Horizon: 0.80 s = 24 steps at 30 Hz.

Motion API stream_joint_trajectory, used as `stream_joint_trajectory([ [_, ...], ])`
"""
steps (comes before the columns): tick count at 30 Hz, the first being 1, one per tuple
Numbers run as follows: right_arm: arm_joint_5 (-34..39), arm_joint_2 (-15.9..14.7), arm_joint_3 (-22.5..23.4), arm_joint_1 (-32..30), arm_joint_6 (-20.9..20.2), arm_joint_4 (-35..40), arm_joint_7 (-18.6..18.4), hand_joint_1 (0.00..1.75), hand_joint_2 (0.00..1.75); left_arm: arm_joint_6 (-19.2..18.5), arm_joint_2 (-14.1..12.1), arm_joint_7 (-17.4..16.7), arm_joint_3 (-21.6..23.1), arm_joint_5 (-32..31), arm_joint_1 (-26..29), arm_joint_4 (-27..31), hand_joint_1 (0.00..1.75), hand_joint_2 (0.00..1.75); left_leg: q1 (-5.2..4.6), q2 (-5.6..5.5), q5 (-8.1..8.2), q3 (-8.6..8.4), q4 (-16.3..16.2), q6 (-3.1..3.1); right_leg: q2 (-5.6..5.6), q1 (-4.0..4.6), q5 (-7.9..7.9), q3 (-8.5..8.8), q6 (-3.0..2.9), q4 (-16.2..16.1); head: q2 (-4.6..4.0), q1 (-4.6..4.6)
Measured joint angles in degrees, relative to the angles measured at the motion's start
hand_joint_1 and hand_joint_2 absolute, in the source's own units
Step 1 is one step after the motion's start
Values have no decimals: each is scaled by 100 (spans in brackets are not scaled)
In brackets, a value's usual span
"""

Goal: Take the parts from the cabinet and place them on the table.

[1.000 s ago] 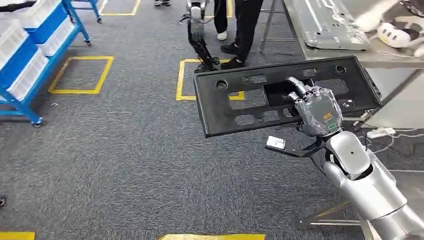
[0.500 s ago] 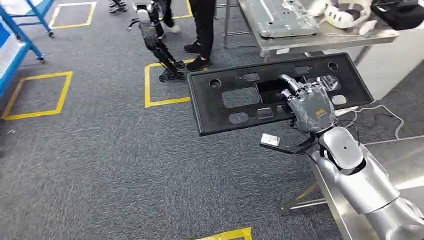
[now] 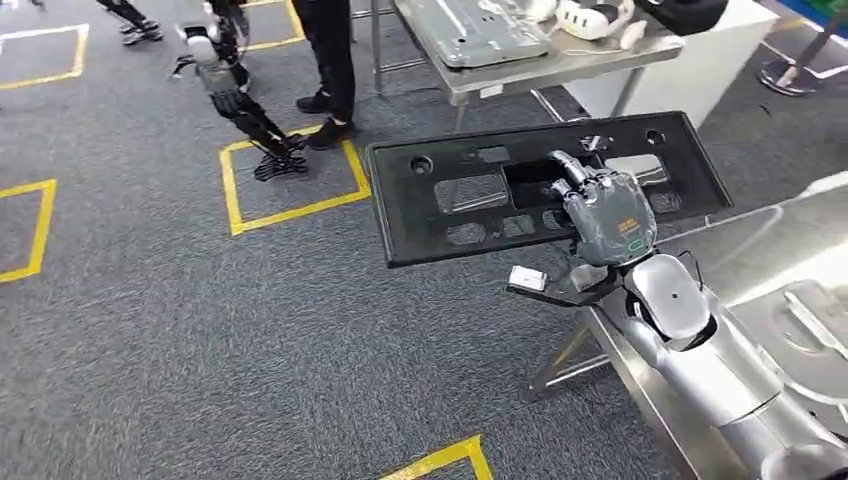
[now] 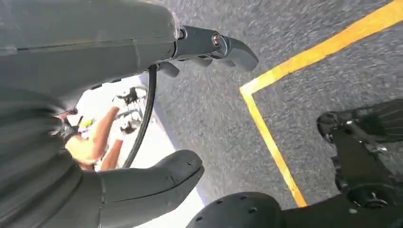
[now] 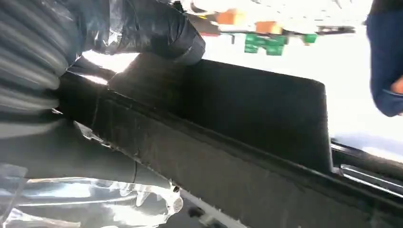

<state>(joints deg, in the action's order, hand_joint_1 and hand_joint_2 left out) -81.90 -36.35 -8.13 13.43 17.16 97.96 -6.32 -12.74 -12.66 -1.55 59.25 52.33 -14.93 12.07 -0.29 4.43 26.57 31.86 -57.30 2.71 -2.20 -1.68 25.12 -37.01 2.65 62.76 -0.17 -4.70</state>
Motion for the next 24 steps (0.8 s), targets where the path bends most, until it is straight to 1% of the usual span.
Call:
stream_joint_trajectory([
  [1,31,-28,22,-24,26,7,0,175,175,2,-6,0,-15,-17,-1,2,0,175,-15,48,45,3,-55,-38,-301,30,63,127,14,-298,0,-2],
  [2,68,-41,50,-57,57,20,0,175,175,2,-17,0,-31,-48,2,4,0,175,-58,97,96,15,-132,-81,-300,73,42,115,-81,-308,0,4],
  [3,101,-68,94,-119,66,48,0,175,175,-4,-26,2,-44,-59,-8,11,0,175,-60,141,107,10,-117,-96,-183,84,58,104,-137,-262,0,0],
  [4,137,-89,150,-170,81,50,13,175,175,-11,-22,7,-63,-70,-4,15,0,175,-60,204,122,-10,-115,-117,-132,89,59,93,-154,-259,0,7],
  [5,162,-98,209,-226,85,54,55,175,175,-13,-22,13,-87,-91,-5,15,0,175,-60,288,135,-29,-112,-138,-43,86,54,81,-191,-261,0,4],
  [6,166,-113,249,-247,90,74,55,175,175,-13,-22,11,-114,-107,-8,17,0,175,-34,259,182,-29,-144,-189,27,58,31,99,-230,-291,0,4],
  [7,166,-122,303,-259,83,98,55,175,175,-13,-24,11,-129,-111,1,17,0,175,4,-75,293,13,-266,-227,91,47,21,99,-265,-297,0,2],
  [8,168,-127,332,-248,79,109,61,175,175,-20,-24,11,-133,-116,12,17,0,175,32,-268,496,134,-561,-235,142,45,16,95,-304,-297,0,4],
  [9,168,-127,339,-251,79,122,66,175,175,-22,-24,11,-140,-120,25,17,0,175,37,-352,729,329,-995,-243,209,47,16,94,-318,-297,0,4],
  [10,166,-127,339,-267,76,127,68,175,175,-22,-24,4,-142,-129,45,17,0,175,38,-391,952,581,-1527,-253,296,57,13,92,-324,-293,0,4],
  [11,166,-127,339,-282,66,129,76,175,175,-22,-22,2,-142,-133,67,17,0,175,37,-394,1044,773,-1899,-252,380,70,12,90,-324,-291,0,4],
  [12,166,-127,339,-296,48,131,77,175,175,-20,-20,0,-146,-133,78,17,0,175,37,-395,991,845,-1995,-239,456,79,12,93,-324,-287,0,4],
  [13,166,-127,339,-298,24,133,77,175,175,-20,-20,-4,-157,-133,85,17,0,175,37,-402,805,787,-1815,-214,542,84,12,97,-324,-283,0,4],
  [14,164,-127,339,-296,-2,140,77,175,175,-17,-22,-4,-164,-138,89,17,0,175,36,-434,541,626,-1420,-186,619,84,12,100,-324,-275,0,4],
  [15,153,-127,341,-294,-24,142,77,175,175,-17,-28,-4,-173,-146,86,17,0,175,36,-509,259,396,-898,-153,693,82,12,106,-323,-270,0,4],
  [16,144,-127,339,-295,-48,142,79,175,175,-17,-33,-4,-188,-166,83,17,0,175,37,-760,35,169,-362,-120,760,69,9,103,-318,-269,0,2],
  [17,138,-124,339,-291,-72,140,83,175,175,-15,-42,-2,-214,-177,92,17,0,175,47,-905,88,104,-223,-110,834,90,-6,73,-280,-253,0,4],
  [19,133,-122,332,-298,-120,140,109,175,175,-15,-42,0,-271,-194,83,17,0,175,17,-794,70,103,-209,-109,954,39,-51,40,-209,-284,0,2],
  [20,133,-124,332,-311,-131,140,116,175,175,-15,-37,0,-284,-194,69,20,0,175,8,-741,58,95,-205,-91,1017,24,-80,37,-165,-320,0,7],
  [21,133,-127,332,-310,-133,140,127,175,175,-15,-37,0,-293,-194,60,26,0,175,30,-661,7,75,-118,-41,1096,56,-110,27,-110,-350,0,2],
  [22,133,-127,337,-321,-136,138,127,175,175,-11,-28,0,-304,-203,47,31,0,175,51,-560,-53,44,-33,-7,846,44,-35,11,-120,-277,0,4],
  [23,133,-129,339,-281,-149,138,125,175,175,-11,-28,0,-317,-210,58,31,0,175,41,-504,-76,35,12,39,479,84,160,-96,-118,-61,0,-7],
  [24,133,-124,337,-261,-155,135,120,175,175,-11,-28,0,-323,-212,68,31,0,175,32,-440,-81,43,14,46,338,82,369,-254,-107,286,0,2],
])
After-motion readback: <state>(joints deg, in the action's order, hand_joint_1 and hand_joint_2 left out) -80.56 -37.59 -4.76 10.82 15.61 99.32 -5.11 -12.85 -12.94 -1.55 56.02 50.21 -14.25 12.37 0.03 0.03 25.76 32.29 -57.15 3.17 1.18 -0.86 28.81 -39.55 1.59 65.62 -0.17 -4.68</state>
